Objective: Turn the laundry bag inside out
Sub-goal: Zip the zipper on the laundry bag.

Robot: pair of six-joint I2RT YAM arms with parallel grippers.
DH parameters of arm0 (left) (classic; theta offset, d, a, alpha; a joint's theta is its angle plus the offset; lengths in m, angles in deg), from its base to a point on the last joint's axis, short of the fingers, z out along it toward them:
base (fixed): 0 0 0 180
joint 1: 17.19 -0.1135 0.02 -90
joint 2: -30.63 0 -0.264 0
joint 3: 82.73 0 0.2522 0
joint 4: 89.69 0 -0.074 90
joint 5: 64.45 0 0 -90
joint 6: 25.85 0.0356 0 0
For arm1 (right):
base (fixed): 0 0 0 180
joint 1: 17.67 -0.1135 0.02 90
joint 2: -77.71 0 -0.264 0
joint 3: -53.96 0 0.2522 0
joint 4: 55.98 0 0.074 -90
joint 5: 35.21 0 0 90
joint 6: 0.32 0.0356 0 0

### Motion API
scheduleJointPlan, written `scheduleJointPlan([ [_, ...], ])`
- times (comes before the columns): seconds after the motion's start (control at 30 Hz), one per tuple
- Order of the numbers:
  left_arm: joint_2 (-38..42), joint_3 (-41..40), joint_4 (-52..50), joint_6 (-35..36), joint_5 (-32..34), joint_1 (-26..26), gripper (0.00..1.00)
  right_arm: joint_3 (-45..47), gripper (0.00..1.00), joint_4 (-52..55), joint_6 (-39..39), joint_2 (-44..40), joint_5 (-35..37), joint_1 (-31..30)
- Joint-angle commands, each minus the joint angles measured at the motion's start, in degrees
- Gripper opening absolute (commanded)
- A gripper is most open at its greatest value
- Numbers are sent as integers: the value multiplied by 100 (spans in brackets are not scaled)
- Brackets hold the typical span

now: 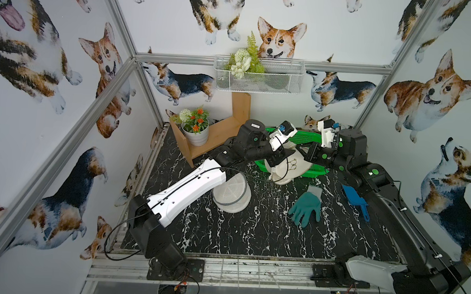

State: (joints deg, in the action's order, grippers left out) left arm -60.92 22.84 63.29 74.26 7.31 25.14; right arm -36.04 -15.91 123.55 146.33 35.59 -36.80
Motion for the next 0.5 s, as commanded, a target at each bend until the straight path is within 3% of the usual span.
scheduleJointPlan([
  [0.0,-101,164,-405,147,-62,-5,45,-39,0,-177,-47,21,-183,-29],
  [0.17,-223,255,-579,167,-88,-5,39,-83,0,-213,-55,57,-266,-76],
  [0.27,-300,306,-696,184,-24,-5,30,-109,0,-214,-77,79,-334,-91],
  [0.47,-308,414,-907,267,186,-1,0,-158,0,-222,-91,79,-374,-98],
])
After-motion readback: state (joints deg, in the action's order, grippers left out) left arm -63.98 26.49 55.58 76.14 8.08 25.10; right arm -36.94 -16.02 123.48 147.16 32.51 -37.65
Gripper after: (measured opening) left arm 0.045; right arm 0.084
